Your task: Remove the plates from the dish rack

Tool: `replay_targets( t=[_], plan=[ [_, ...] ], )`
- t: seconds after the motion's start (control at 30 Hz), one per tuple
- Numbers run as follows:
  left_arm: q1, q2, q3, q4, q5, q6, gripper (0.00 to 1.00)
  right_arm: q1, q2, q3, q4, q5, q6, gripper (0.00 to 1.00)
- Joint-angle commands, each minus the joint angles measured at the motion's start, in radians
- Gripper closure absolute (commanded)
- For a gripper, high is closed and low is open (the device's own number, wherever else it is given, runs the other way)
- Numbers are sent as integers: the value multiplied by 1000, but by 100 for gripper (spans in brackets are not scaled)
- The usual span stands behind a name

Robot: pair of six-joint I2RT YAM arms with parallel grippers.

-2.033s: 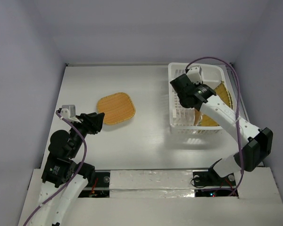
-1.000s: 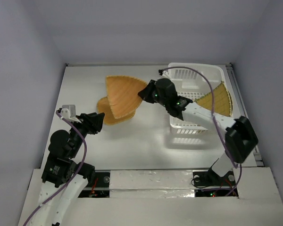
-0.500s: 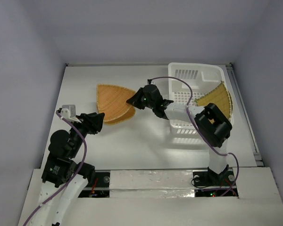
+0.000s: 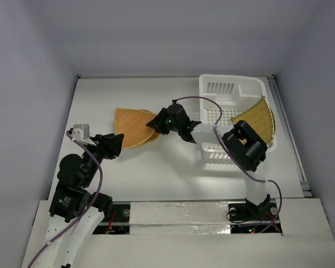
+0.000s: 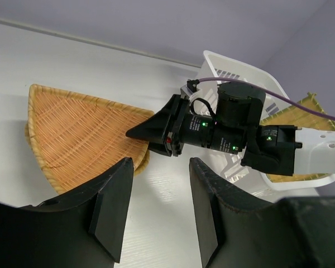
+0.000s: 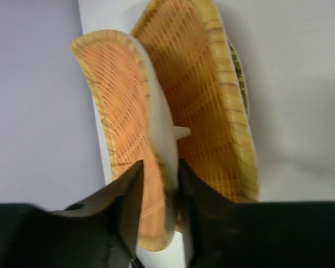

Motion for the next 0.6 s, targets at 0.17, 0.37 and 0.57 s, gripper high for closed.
replay_targets(
  t=[0.17, 0.37, 0.57],
  plan=[
    [-3, -1, 10, 39, -3, -3, 58, 12, -42, 22, 48, -12, -30, 31],
    [-3, -4, 10, 40, 0, -3, 58, 21, -91, 22, -88, 68, -135, 9],
    [-3, -9, 9, 40, 0, -3, 58, 40, -126, 50, -241, 186, -230, 0]
  ],
)
